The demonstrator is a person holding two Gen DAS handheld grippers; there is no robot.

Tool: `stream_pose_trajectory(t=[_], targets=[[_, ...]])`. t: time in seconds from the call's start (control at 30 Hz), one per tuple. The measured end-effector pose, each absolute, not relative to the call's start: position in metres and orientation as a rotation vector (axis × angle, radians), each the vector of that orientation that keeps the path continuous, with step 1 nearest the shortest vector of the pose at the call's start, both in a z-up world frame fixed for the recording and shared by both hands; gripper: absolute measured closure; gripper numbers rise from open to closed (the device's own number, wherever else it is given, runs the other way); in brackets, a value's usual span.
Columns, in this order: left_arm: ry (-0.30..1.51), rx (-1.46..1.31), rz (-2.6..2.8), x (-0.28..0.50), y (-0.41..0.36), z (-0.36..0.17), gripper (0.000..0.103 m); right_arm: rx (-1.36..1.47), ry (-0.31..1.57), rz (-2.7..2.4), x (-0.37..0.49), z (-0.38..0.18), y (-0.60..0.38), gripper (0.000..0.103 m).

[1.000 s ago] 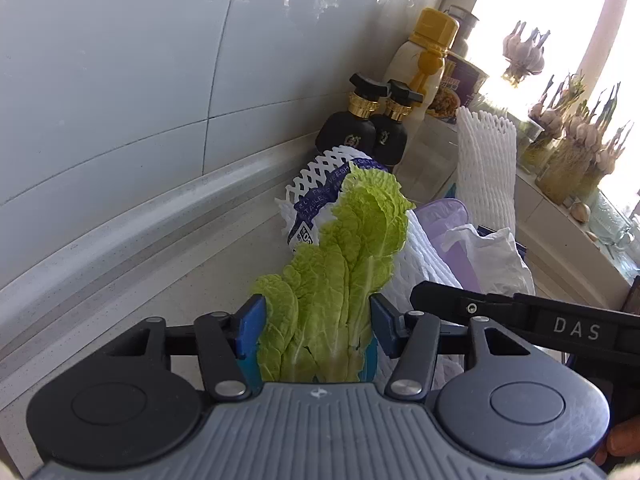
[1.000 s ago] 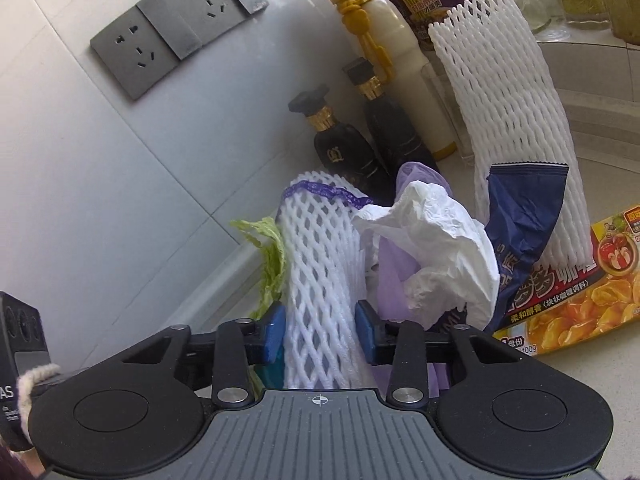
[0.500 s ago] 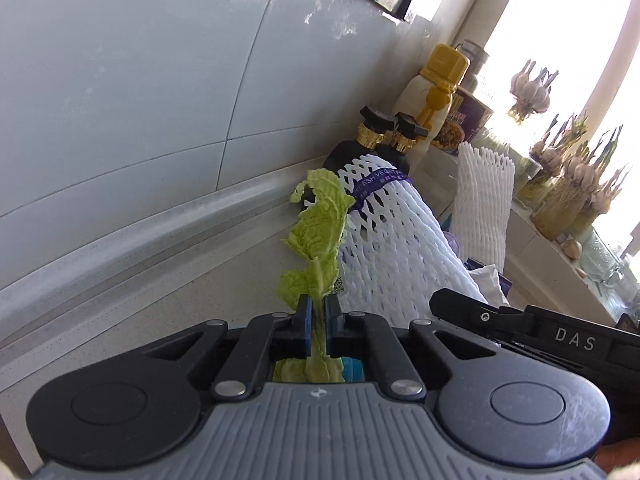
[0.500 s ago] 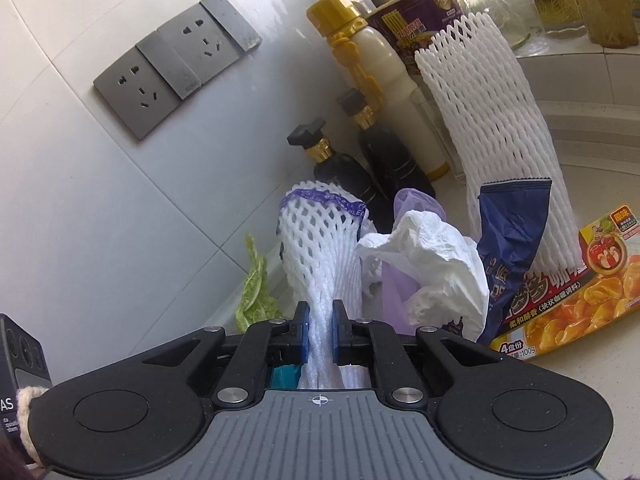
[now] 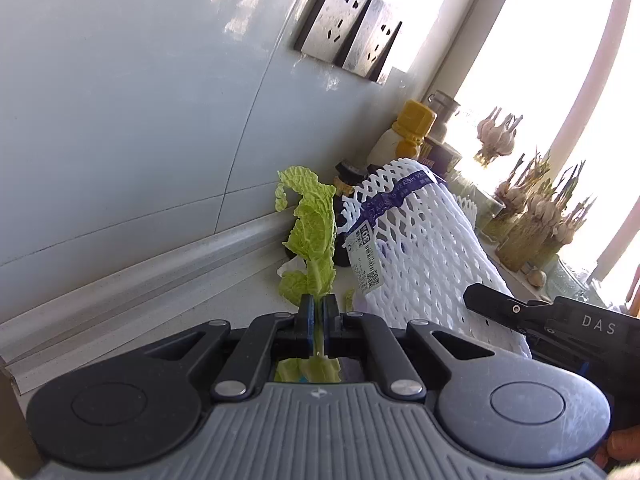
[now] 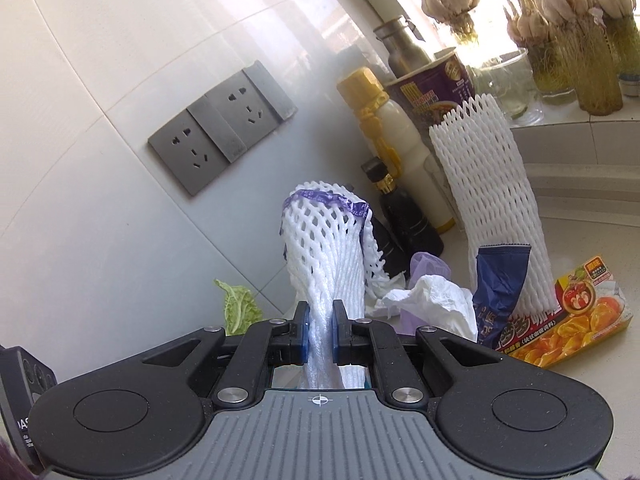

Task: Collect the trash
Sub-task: 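Grasp the cabbage leaf with the left gripper while the right gripper grasps the white foam net, then carry the cabbage leaf and foam net down over the cream bin with both grippers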

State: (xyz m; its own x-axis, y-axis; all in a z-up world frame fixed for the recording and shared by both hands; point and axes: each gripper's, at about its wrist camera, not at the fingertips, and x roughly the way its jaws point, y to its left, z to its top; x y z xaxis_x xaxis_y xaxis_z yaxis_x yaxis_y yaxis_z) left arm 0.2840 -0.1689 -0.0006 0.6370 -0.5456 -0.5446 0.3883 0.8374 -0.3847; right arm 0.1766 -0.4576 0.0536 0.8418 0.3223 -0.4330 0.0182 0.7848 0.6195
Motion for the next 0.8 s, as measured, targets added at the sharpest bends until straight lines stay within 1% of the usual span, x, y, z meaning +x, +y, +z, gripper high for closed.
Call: stream_pose_trajectory(t=[0.37,0.8], targets=[[0.629,-0.287,-0.546,0.264,-0.149,0.031,0.1,0.645,0.478,0.179,0.151,0.091,-0.46,0.093],[0.624,-0.336,-0.501,0.216,-0.098,0.035,0.1,0.648,0.541,0.274,0.11,0.101,-0.428,0.093]])
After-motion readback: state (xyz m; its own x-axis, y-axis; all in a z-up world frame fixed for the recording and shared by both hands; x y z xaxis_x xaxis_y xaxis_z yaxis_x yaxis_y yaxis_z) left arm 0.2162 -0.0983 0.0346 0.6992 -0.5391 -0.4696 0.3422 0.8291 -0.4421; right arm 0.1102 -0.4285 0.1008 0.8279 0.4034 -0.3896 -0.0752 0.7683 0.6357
